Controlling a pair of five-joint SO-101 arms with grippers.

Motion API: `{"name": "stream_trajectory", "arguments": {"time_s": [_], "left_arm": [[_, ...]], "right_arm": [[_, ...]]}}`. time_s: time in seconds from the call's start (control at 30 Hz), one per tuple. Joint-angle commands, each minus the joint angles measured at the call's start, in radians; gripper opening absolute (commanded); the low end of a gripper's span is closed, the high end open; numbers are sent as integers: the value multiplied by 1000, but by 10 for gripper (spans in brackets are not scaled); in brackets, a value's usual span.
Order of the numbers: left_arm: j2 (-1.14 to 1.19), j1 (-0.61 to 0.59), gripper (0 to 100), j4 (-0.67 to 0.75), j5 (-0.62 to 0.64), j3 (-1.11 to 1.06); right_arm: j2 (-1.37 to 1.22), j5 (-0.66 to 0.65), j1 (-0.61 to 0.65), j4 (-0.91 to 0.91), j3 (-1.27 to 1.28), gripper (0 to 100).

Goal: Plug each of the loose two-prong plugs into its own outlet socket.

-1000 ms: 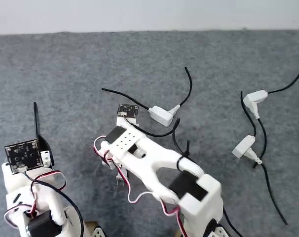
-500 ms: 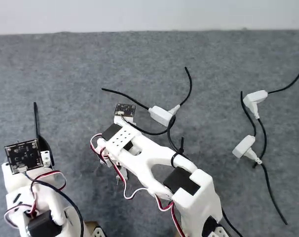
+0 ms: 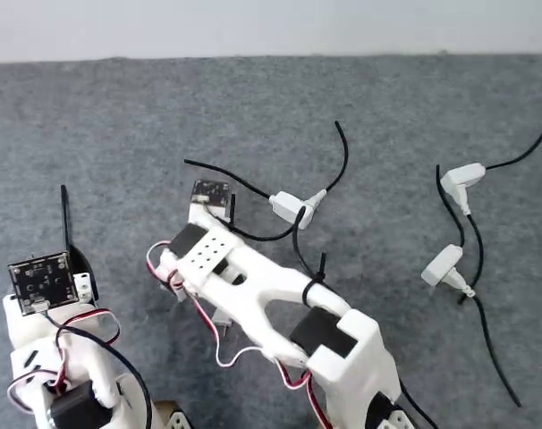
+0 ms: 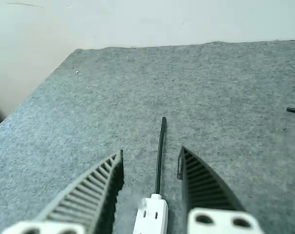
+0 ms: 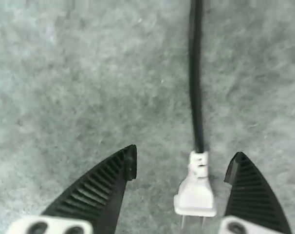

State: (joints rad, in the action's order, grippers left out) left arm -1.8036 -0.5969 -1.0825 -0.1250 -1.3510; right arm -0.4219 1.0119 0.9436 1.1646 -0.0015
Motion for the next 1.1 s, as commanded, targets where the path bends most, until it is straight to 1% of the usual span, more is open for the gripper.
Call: {"name": "stream_trajectory", "arguments": {"time_s": [0.0, 0.6, 0.8, 1.0, 1.07], "left_arm": [[-17, -5, 187, 31, 9, 7], [-17, -5, 187, 31, 9, 7], [-17, -5, 187, 31, 9, 7], [-17, -5, 187, 31, 9, 7], [-17, -5, 187, 31, 9, 7]], "right_arm": [[5, 17, 12, -7, -48, 292], [4, 14, 10, 56, -2, 292], [-64, 14, 8, 48, -21, 292], [-76, 14, 8, 67, -44, 290], [-76, 14, 8, 61, -43, 258]]}}
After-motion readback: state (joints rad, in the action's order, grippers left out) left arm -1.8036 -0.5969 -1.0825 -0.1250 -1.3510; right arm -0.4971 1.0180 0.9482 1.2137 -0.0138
